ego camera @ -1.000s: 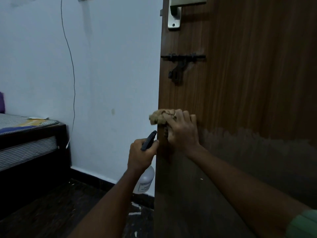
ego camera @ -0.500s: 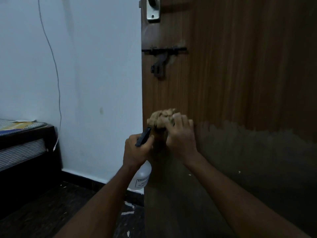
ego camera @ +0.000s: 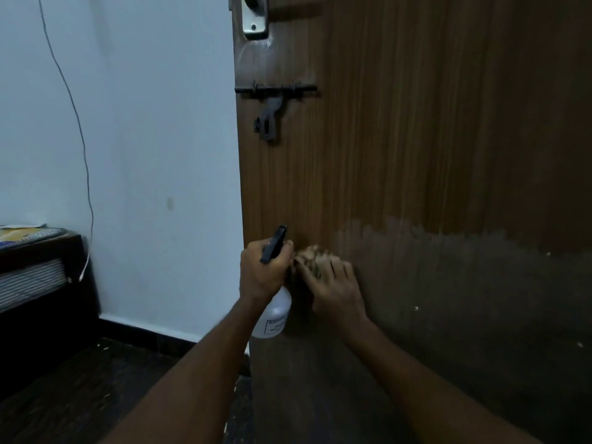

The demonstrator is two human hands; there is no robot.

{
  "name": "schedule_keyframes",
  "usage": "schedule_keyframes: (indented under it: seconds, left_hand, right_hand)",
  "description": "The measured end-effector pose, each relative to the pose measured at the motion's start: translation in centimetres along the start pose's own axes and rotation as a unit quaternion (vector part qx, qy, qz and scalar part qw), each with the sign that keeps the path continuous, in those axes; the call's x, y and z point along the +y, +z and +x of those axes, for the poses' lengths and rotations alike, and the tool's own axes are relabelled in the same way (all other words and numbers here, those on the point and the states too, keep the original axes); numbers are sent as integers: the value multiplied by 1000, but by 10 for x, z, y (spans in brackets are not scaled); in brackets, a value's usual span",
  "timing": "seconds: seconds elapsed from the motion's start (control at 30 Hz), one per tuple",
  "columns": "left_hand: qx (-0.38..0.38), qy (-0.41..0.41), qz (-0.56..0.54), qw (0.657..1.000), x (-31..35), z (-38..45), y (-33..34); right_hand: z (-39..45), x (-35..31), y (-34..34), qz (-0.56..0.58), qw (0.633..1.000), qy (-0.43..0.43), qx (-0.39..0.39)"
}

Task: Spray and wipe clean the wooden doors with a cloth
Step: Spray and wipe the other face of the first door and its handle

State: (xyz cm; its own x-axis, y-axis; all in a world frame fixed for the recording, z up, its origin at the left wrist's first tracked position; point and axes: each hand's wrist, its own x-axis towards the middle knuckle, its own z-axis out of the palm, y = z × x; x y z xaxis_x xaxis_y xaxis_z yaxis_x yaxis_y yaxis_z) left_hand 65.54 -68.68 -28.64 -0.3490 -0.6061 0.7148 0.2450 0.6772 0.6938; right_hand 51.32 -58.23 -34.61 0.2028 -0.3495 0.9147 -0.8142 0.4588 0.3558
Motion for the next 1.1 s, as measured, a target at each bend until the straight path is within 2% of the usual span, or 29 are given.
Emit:
schedule_keyframes:
  seconds: [0.07,0.1,0.2,0.27,0.33,0.4,0.47,0.53,0.63,0.7,0.77,0.83,0.9,0.97,1.03,1.07,1.1]
  left_hand:
    - [-5,-5,9,1000,1,0,1]
    - [-17,-1,10,1000,2,0,2]
    - [-49,19,10,999,6,0,4]
    - [-57,19,12,998,7,1,8]
    - [-66,14,9,998,12,2,12]
    - [-71,6,4,997,19,5,15]
    - [-78,4,-7,997,25,6,20]
    - [-88,11,-20,996,31,9,25]
    - [-95,35,-39,994,40,13,31]
    - [-104,41,-42,993,46,14,37]
    - [-113,33,-42,992,50,15,43]
    - [-122,31,-31,992,55,14,50]
    - [-131,22,-28,991,59,12,55]
    - [-139,20,-28,990,62,12,61]
    - [-145,22,-22,989,62,11,67]
    - [-147,24,-19,989,62,10,68]
    - [-151,30,-17,988,63,9,70]
  right_hand:
    - [-6,8,-5,1,999,-30,-25]
    - [6,12,-10,-3,999,-18,-27]
    - [61,27,-28,-22,991,129,23]
    - [70,35,-31,-16,983,178,51]
    - [36,41,-26,-22,992,122,31]
    - [-18,44,-19,-30,999,8,-13]
    - [-48,54,-20,-25,995,-67,-74]
    - [-30,65,-24,-26,997,-57,-53]
    - [34,76,-36,-32,995,87,33]
    - [36,78,-40,-29,990,127,57]
    - [-8,74,-39,-33,995,85,33]
    - [-52,75,-45,-27,1000,-6,-11]
    - [-49,87,-48,-28,998,-50,-33]
    - [-8,99,-54,-40,999,19,3]
    - [28,109,-59,-38,985,165,43]
    - [26,110,-62,-42,977,204,54]
    - [12,110,-63,-56,975,207,53]
